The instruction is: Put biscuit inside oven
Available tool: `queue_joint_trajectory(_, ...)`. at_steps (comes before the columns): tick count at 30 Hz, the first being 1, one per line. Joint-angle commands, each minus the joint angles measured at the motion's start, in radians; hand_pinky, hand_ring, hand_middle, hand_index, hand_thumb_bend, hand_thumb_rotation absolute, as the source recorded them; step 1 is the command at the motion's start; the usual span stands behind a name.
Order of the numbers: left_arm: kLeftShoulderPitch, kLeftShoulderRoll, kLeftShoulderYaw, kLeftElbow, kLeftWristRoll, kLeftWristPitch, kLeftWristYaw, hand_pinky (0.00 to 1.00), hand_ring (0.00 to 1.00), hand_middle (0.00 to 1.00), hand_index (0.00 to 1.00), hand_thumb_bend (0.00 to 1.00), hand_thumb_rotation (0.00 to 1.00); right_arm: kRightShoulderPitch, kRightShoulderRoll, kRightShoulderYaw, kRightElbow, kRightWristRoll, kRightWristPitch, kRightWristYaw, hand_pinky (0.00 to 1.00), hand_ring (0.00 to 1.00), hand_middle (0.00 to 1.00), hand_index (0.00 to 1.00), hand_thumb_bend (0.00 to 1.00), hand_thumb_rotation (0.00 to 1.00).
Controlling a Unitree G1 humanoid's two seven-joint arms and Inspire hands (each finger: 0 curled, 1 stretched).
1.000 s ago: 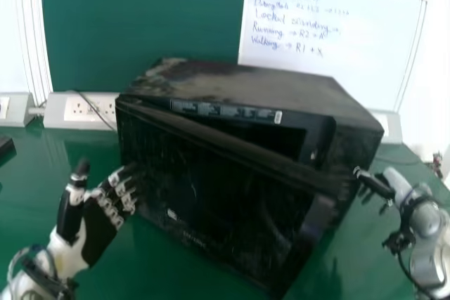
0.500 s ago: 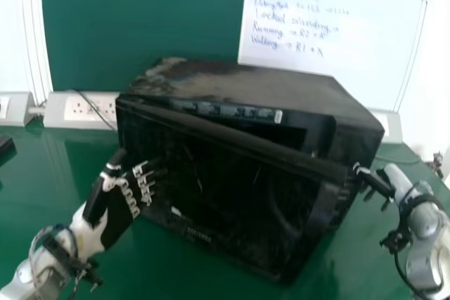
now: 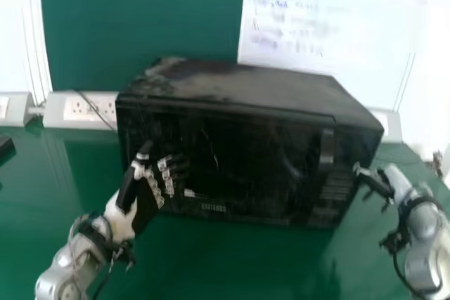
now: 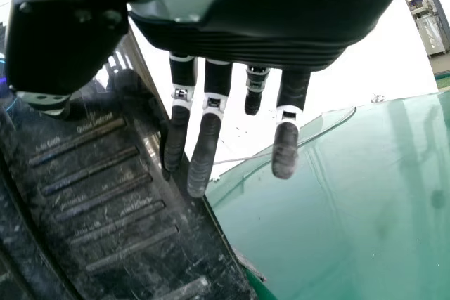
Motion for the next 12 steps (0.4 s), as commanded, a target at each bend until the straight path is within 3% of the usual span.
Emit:
queue_joint_trajectory(1,-0.047,-0.023,-0.019,0.04,0.028,-0.017,0.004,0.92,0.98,1.0,1.0,0.75,0.4,-0.007,-0.004,0.011,-0.004,-0.007,0.013,0.005,0.19,0.25,0.38,0.59,0.86,0.69)
queue_joint_trajectory(3,-0.069,-0.035,-0.026,0.068,0.049,-0.024,0.005,0.94,0.99,1.0,1.0,0.77,0.4,-0.006,-0.009,0.016,-0.01,-0.013,0.024,0.007,0.19,0.25,0.38,0.65,0.86,0.68)
queue_joint_trajectory(7,-0.111,-0.059,-0.034,0.125,0.082,-0.047,-0.004,0.95,0.99,1.0,1.0,0.8,0.42,0.002,-0.012,0.036,-0.019,-0.055,0.042,-0.01,0.17,0.24,0.35,0.62,0.85,0.68)
queue_joint_trajectory(12,-0.15,-0.079,-0.043,0.18,0.116,-0.084,-0.015,0.93,0.98,1.0,1.0,0.79,0.41,-0.02,0.006,0.055,-0.001,-0.074,0.086,-0.01,0.19,0.26,0.38,0.58,0.65,0.52)
